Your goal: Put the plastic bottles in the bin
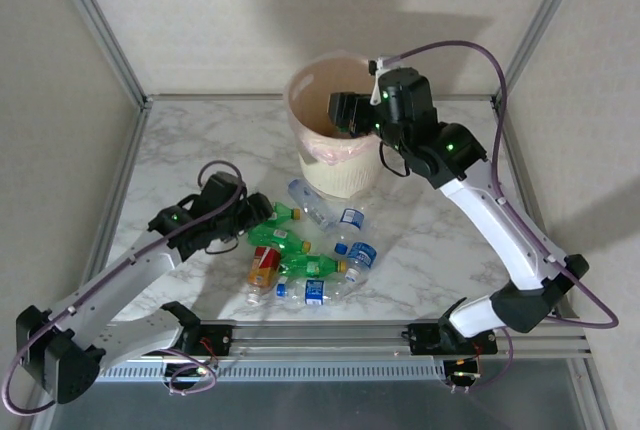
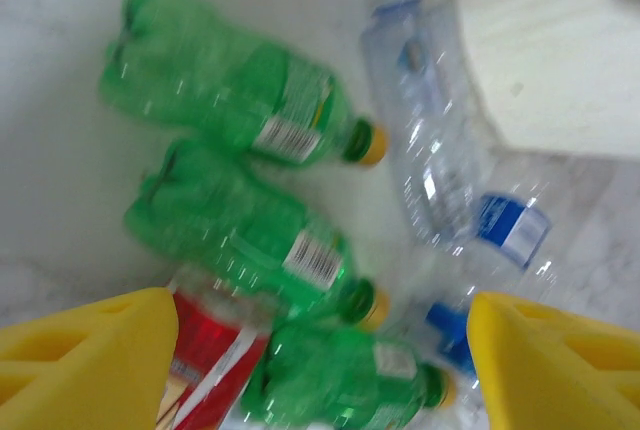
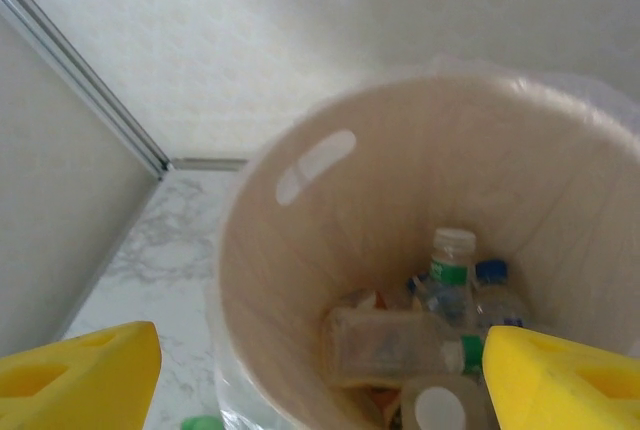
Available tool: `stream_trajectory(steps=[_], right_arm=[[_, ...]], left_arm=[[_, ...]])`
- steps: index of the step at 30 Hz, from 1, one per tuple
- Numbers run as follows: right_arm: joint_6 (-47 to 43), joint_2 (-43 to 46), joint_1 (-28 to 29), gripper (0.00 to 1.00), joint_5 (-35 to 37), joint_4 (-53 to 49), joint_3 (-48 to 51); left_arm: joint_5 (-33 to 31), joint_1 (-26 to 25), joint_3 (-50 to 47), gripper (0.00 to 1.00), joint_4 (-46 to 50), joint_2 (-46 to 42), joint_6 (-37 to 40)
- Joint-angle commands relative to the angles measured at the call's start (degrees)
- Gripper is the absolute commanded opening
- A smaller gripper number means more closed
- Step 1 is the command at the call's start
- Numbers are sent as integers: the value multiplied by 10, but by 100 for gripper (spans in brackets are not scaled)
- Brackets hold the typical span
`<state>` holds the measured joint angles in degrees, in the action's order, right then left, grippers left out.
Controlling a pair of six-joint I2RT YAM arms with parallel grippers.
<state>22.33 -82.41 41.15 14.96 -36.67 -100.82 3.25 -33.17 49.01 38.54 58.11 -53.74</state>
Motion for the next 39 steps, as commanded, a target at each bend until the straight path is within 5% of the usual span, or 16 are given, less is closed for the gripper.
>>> stream_trajectory(steps=[1, 11, 39], right_arm=[[9, 45, 3, 86, 23, 19, 30], [12, 57, 3, 87, 34, 20, 41], [59, 108, 3, 85, 40, -3, 112]], left_arm=[[-10, -41, -25, 77, 64, -22, -46], [-21, -108, -53, 79, 98, 26, -37], [-19, -108, -54, 79, 40, 148, 32]])
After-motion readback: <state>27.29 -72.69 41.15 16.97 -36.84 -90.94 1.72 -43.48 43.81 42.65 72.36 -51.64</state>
